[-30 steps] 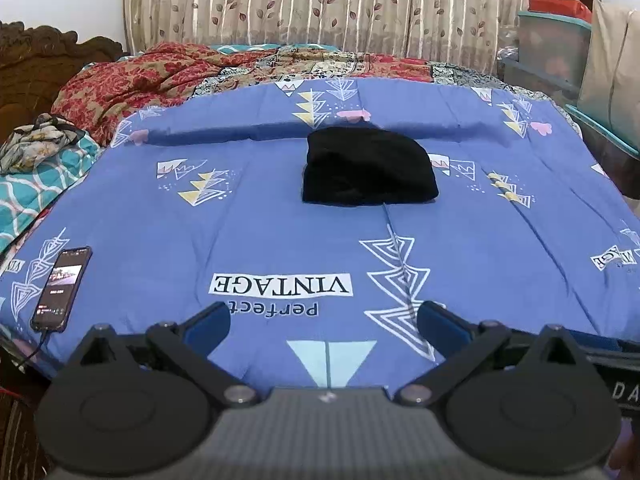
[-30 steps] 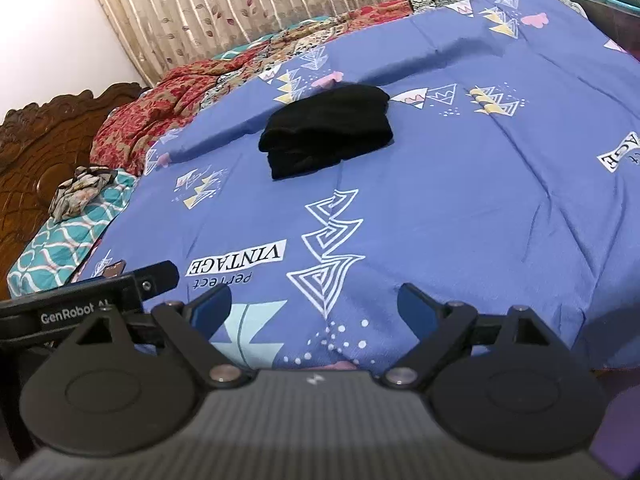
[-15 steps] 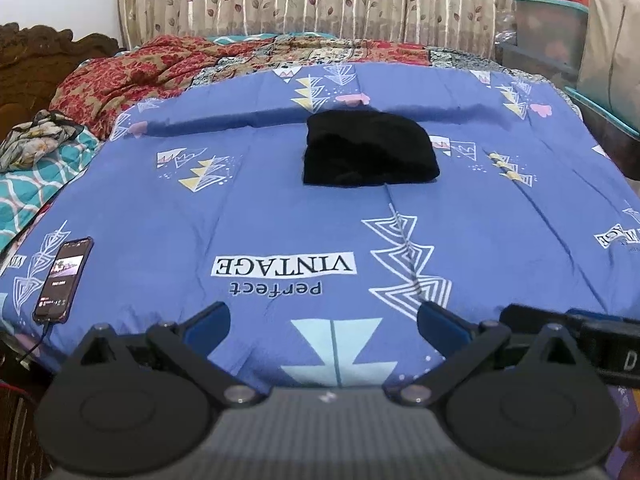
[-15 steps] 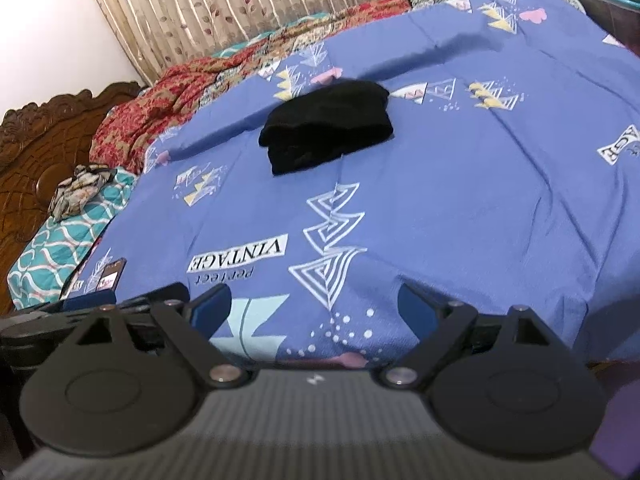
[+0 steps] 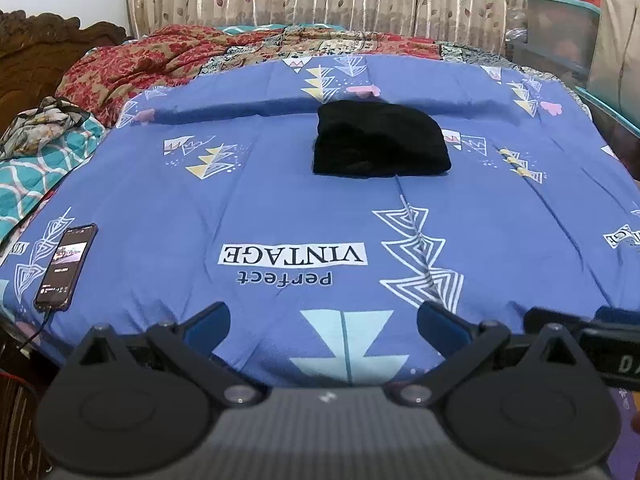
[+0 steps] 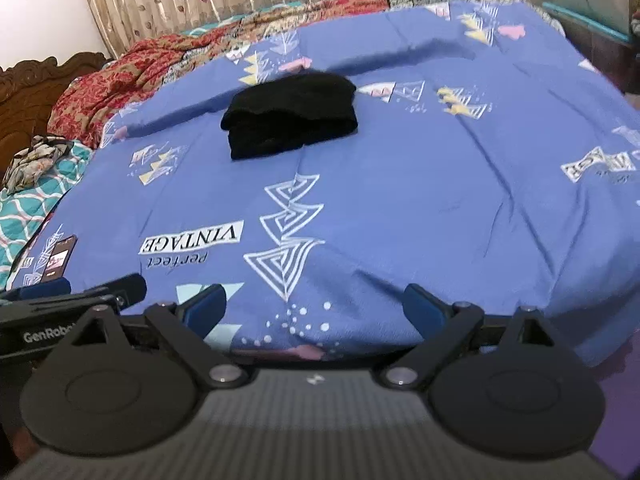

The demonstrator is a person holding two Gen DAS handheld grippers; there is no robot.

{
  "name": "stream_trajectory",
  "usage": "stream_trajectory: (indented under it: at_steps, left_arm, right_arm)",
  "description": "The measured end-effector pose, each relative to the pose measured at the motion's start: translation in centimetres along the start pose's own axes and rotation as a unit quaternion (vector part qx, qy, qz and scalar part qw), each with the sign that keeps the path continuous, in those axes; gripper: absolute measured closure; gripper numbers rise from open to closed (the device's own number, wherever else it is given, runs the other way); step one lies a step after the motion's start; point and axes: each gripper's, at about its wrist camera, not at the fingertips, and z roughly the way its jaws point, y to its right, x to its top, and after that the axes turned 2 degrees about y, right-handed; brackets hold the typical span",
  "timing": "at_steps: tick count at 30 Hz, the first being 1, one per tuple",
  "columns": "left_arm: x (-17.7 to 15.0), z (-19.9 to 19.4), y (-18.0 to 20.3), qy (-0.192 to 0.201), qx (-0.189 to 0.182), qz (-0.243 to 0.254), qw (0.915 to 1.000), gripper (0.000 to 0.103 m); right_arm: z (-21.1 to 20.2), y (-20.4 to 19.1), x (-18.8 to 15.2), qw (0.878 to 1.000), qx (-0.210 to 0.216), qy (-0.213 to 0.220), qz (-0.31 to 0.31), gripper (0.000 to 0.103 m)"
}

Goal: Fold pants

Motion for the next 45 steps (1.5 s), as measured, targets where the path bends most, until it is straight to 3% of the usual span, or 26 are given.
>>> stream_trajectory:
  at_steps: [7, 16, 21, 33, 45]
  left_arm:
    - [0.0, 0.1, -0.1, -0.005, 0.010, -0.011, 0.9999, 0.000]
    - [-0.1, 0.5, -0.1, -0.015, 0.016, -0.004, 0.9997, 0.000]
    - [0.0, -0.2, -0.2, 0.001, 0.012, -0.006, 0.9999, 0.000]
    - [0.6, -1.1, 0.1, 0.035, 0.047, 0.006, 0.9983, 0.000]
    - [0.5, -1.1, 0.2, 0.034, 0.041, 0.006, 0.9985, 0.000]
  right_arm:
    - [-0.8, -0.1, 0.2, 0.999, -0.031, 0.029, -0.006, 0.006]
    - [-0.6, -1.4, 0.0, 0.999, -0.040, 0.027, -0.003, 0.006]
    - [-0.6, -2.2, 0.0, 0.999, -0.045, 0.019, -0.009, 0.006]
    - [-1.8, -3.3, 0.6, 0.997, -0.064, 0.032, -0.040, 0.006]
    - [-1.8, -4.2, 0.7, 0.996, -0.075, 0.035, -0.038, 0.004]
